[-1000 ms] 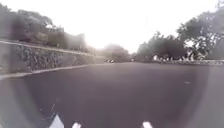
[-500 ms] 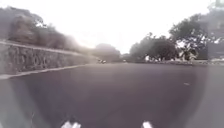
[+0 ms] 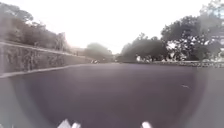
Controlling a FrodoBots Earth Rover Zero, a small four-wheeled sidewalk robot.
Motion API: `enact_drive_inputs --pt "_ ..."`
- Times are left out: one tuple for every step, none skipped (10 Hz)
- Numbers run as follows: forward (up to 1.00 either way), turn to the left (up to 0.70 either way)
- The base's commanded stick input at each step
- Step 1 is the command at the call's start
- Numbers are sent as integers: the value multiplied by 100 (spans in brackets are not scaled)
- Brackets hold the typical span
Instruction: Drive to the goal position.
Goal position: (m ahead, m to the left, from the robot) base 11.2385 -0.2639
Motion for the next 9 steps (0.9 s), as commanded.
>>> enact_drive_inputs --pt "70 -35" --pt "70 -35" --pt "70 -35" --pt "70 -35" --pt "70 -35" --pt "70 0" --pt "70 0" --pt "70 0" --pt "70 -9"
